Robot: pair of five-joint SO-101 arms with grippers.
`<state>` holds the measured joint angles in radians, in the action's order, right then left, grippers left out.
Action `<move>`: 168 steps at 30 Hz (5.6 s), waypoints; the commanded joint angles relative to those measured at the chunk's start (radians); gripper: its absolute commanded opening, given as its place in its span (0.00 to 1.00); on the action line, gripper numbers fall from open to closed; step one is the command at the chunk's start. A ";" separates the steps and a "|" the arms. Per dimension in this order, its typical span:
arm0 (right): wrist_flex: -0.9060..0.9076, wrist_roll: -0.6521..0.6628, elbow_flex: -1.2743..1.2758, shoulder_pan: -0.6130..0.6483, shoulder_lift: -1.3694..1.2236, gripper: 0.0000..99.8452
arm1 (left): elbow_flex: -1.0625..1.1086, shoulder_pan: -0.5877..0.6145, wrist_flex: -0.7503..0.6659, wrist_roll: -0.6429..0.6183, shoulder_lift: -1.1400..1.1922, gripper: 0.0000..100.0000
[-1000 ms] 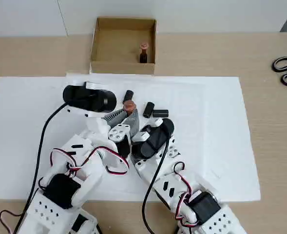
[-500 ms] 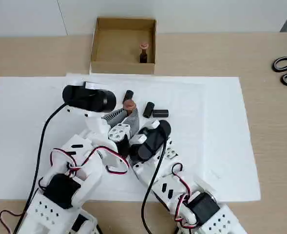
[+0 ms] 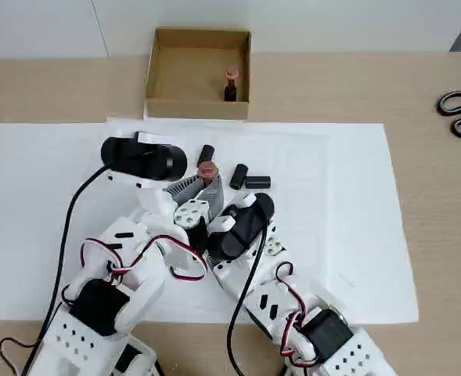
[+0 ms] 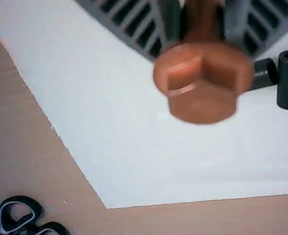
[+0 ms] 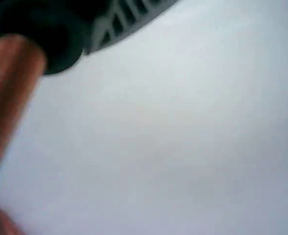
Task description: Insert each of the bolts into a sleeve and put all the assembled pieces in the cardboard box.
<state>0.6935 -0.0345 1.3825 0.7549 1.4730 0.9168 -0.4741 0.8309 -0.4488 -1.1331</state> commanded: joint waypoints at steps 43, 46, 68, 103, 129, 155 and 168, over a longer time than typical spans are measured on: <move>-0.025 -0.009 -0.015 -0.028 0.015 0.00 | 0.064 -0.005 0.058 0.000 -0.012 0.00; -0.025 -0.009 -0.015 -0.028 0.015 0.00 | 0.062 -0.005 0.086 0.002 -0.012 0.00; -0.025 -0.008 -0.012 -0.028 0.015 0.00 | 0.068 -0.031 0.120 0.041 -0.008 0.00; -0.025 -0.008 -0.009 -0.028 0.015 0.00 | 0.071 -0.060 0.249 0.092 -0.012 0.11; -0.024 -0.006 -0.009 -0.030 0.015 0.00 | -0.150 0.064 0.468 0.094 -0.012 0.23; 0.039 -0.002 -0.620 -0.255 -0.591 0.00 | -0.156 0.528 0.623 0.269 -0.012 0.23; -0.512 -0.005 -1.436 -0.374 -1.656 0.00 | -0.116 0.528 0.615 0.296 -0.012 0.23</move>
<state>0.2900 -0.0361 0.1565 0.4020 0.0046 0.8078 0.0476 1.4492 -0.1588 -1.1347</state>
